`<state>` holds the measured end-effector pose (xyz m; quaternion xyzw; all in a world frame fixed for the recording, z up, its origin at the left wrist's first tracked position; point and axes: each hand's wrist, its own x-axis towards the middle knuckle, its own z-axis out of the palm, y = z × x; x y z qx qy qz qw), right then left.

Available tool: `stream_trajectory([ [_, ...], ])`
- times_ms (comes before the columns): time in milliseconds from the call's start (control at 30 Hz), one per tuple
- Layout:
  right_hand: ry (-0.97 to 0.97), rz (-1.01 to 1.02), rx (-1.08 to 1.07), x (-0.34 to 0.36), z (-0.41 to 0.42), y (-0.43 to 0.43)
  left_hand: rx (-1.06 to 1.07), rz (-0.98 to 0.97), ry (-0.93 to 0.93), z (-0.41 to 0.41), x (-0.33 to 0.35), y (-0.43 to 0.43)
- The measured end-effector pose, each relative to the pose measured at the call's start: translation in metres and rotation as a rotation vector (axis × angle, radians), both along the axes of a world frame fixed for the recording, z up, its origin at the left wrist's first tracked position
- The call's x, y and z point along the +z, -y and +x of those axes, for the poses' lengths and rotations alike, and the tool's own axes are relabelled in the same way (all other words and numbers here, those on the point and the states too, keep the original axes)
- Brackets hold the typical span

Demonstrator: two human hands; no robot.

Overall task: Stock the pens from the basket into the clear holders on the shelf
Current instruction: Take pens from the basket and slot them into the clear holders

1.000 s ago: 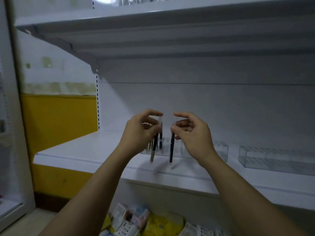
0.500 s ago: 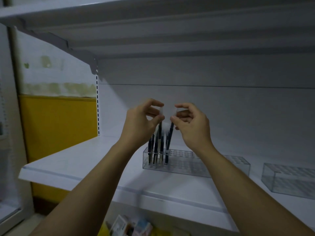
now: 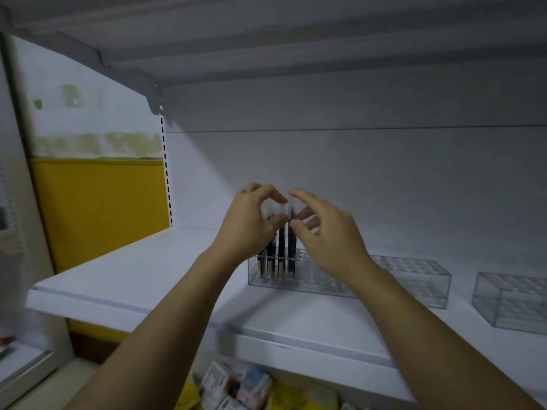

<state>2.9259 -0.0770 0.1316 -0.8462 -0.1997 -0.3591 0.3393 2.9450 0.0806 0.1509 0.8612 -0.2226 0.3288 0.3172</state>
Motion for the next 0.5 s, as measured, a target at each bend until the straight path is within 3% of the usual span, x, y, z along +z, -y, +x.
stream_trajectory([
  [133,-0.098,-0.164,-0.045,-0.001,-0.008,0.002,0.002,-0.013,0.038,0.005,-0.007,0.000],
  [500,-0.203,-0.202,-0.083,-0.001,-0.010,0.005,0.055,0.069,0.076,-0.005,-0.013,-0.001],
])
